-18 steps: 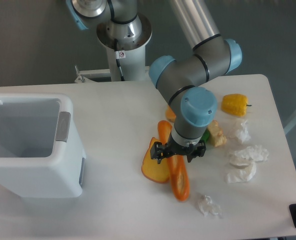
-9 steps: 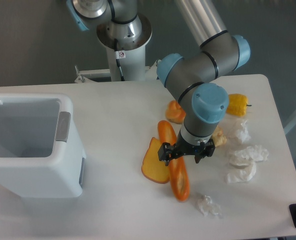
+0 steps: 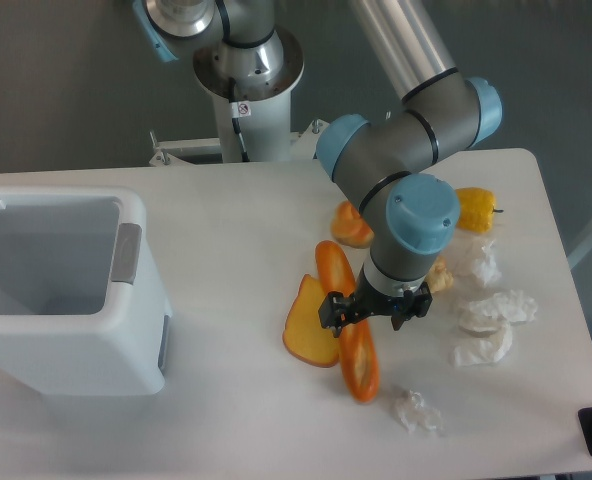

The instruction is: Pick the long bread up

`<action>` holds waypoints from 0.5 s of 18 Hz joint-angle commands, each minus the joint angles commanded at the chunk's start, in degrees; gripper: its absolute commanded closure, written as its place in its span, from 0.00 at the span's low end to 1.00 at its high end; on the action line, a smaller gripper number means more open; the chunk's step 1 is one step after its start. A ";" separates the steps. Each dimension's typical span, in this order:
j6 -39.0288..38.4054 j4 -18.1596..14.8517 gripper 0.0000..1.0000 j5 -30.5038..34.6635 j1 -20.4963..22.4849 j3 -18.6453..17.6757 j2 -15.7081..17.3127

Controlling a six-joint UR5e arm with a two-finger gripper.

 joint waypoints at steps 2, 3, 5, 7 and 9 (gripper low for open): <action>-0.18 0.00 0.00 -0.09 -0.09 0.00 -0.18; -0.18 0.00 0.00 0.26 -0.09 0.00 -0.27; -0.35 -0.08 0.00 0.26 -0.18 -0.17 -0.27; -0.97 0.09 0.00 0.18 -0.09 -0.52 -0.79; -0.80 0.18 0.00 0.26 0.17 -0.18 -2.63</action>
